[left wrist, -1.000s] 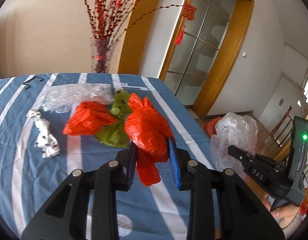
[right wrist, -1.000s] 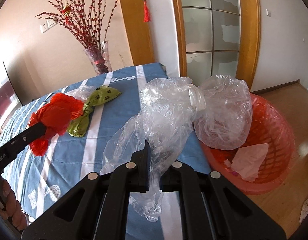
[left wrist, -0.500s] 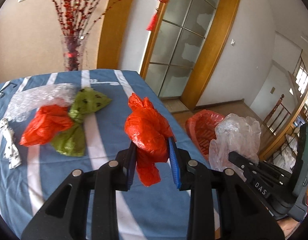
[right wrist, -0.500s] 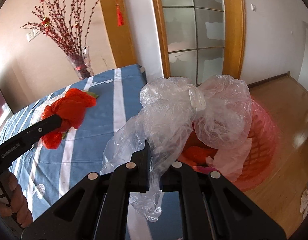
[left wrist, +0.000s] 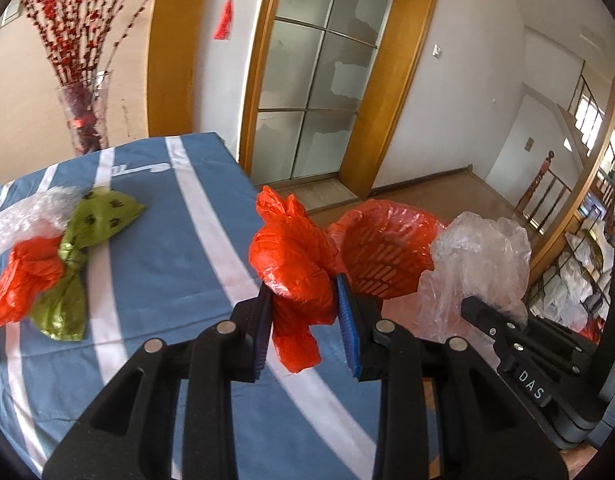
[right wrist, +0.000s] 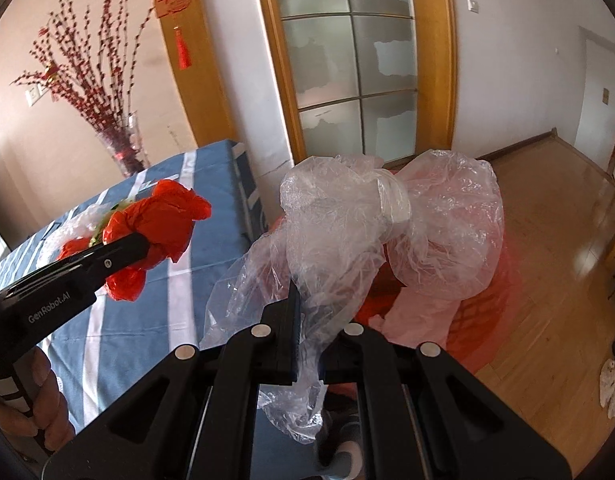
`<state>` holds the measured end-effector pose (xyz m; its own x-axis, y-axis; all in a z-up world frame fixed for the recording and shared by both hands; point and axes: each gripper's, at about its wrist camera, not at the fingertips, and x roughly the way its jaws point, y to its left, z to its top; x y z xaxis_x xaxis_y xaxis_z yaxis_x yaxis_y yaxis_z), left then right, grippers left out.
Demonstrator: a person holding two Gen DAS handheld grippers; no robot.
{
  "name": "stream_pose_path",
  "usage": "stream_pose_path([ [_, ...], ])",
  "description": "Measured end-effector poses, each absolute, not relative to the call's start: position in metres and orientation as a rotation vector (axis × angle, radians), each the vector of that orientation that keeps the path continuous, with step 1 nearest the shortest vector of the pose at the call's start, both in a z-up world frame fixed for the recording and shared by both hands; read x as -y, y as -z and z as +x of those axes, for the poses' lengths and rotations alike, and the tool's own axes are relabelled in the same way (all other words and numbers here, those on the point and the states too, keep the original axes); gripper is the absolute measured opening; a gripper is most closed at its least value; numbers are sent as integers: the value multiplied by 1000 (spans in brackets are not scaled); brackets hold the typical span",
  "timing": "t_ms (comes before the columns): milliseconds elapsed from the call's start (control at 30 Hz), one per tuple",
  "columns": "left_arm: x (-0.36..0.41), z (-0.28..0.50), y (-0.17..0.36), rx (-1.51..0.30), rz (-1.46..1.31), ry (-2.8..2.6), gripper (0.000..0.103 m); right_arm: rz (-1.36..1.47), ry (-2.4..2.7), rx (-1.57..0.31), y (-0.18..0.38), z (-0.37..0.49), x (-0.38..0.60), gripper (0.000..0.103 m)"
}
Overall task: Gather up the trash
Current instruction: 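Carry both bags over the wastebasket and open both grippers to drop them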
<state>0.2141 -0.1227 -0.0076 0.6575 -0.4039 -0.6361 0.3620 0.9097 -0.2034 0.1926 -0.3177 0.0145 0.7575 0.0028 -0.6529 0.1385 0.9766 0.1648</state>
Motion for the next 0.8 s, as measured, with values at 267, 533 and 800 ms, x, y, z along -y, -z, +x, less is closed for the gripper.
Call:
stream_pose_path([
  [267, 156, 225, 11, -747, -26, 472, 31, 234, 117, -708, -10, 195, 344, 7],
  [533, 182, 233, 16, -760, -13, 508, 31, 249, 154, -712, -5, 198, 367, 7],
  [800, 202, 243, 20, -777, -20, 543, 31, 262, 182, -720, -2, 203, 387, 7],
])
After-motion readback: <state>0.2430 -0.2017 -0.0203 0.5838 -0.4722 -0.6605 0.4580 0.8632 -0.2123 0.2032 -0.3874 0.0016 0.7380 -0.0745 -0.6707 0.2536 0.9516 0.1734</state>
